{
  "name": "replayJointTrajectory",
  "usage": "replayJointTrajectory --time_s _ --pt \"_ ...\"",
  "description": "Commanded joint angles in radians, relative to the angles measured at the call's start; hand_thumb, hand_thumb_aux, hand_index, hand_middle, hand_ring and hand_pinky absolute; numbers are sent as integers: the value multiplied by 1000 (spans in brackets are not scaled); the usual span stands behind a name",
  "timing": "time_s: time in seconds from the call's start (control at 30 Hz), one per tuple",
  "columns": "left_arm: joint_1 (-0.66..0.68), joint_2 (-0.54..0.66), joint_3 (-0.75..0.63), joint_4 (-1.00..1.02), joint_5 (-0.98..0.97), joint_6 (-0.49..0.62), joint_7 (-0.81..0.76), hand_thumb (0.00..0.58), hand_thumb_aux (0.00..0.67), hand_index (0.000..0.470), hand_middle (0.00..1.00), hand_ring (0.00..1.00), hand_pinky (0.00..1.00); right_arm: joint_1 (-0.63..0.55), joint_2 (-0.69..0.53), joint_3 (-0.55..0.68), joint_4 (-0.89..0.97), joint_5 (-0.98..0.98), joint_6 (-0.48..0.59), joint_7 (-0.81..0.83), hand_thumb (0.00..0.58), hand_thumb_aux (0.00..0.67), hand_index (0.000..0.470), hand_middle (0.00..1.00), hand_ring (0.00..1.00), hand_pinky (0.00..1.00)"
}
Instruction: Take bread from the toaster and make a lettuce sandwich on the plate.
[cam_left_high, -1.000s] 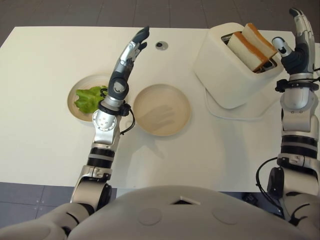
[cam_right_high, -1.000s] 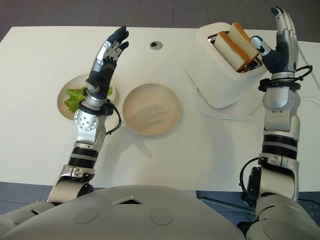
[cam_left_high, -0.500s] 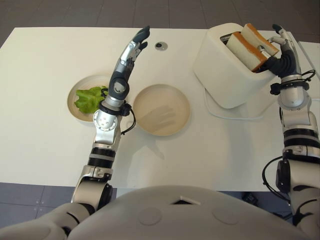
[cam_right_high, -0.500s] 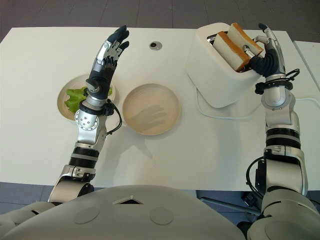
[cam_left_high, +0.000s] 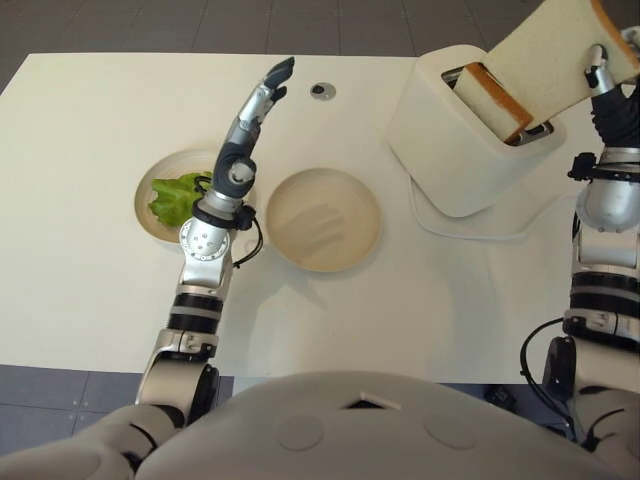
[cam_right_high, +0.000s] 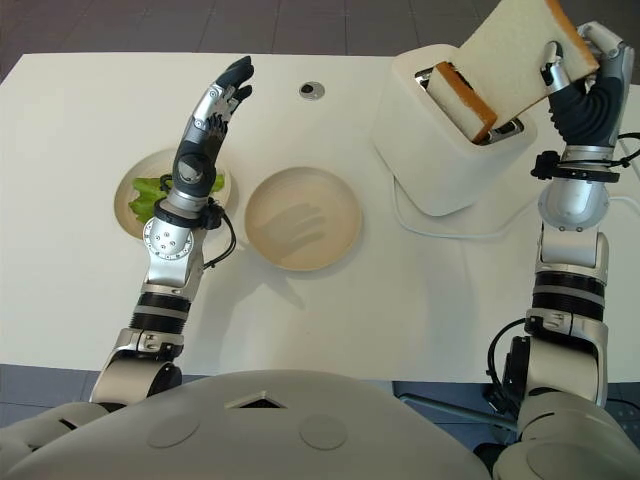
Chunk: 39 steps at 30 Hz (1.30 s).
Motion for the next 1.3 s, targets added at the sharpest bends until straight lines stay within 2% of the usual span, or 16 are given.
replayJointTrajectory --time_s 0.03,0.17,0.23,0.27,0.37,0.53,0.63,0.67,0.7,0.73,0.77,0.8,0.83,1.13,1.3 --pt "-28 98 47 42 206 47 103 0 0 0 0 0 0 20 32 -26 -99 85 -39 20 580 670 470 1000 1000 1000" --pt "-56 282 85 92 596 262 365 0 0 0 0 0 0 46 56 0 -255 249 -10 118 580 670 470 1000 1000 1000" --pt "-48 356 79 119 681 346 390 0 0 0 0 0 0 59 62 39 -326 361 41 196 580 670 470 1000 1000 1000" --pt "-31 392 70 118 703 389 366 0 0 0 0 0 0 72 68 84 -351 404 74 257 580 670 470 1000 1000 1000" --pt "11 467 48 148 675 424 279 0 0 0 0 0 0 130 69 267 -359 393 162 447 580 670 470 1000 1000 1000" --pt "40 539 21 181 648 455 199 0 0 0 0 0 0 190 85 474 -201 268 198 645 580 670 470 1000 1000 1000" --pt "56 554 -15 173 660 467 176 0 0 0 0 0 0 211 90 558 -126 213 176 731 580 670 470 1000 1000 1000" --pt "48 549 -28 160 661 474 169 156 97 68 0 0 0 211 93 571 -98 194 167 743 580 670 470 1000 1000 1000" --pt "39 543 -40 150 660 479 164 265 176 123 0 0 0 209 99 576 -77 184 162 750 580 670 470 1000 1000 1000" --pt "30 538 -55 142 665 485 159 441 342 240 0 0 0 203 107 578 -60 176 158 751 580 670 470 1000 1000 1000" --pt "25 537 -71 139 667 487 152 516 447 313 0 0 0 196 117 578 -44 171 155 750 580 670 470 1000 1000 1000" --pt "28 536 -86 134 667 488 145 563 554 389 0 0 0 189 127 579 -31 168 153 750 580 670 470 1000 1000 1000" --pt "32 536 -99 131 668 487 138 580 670 470 0 0 0 184 136 581 -18 162 150 750 580 670 470 1000 1000 1000" --pt "37 530 -157 147 623 406 156 580 670 470 0 0 0 166 167 560 15 137 133 730 580 670 470 1000 1000 1000" --pt "27 520 -154 150 570 347 178 580 670 470 0 0 0 167 208 477 -117 345 218 771 580 670 470 1000 1000 1000"
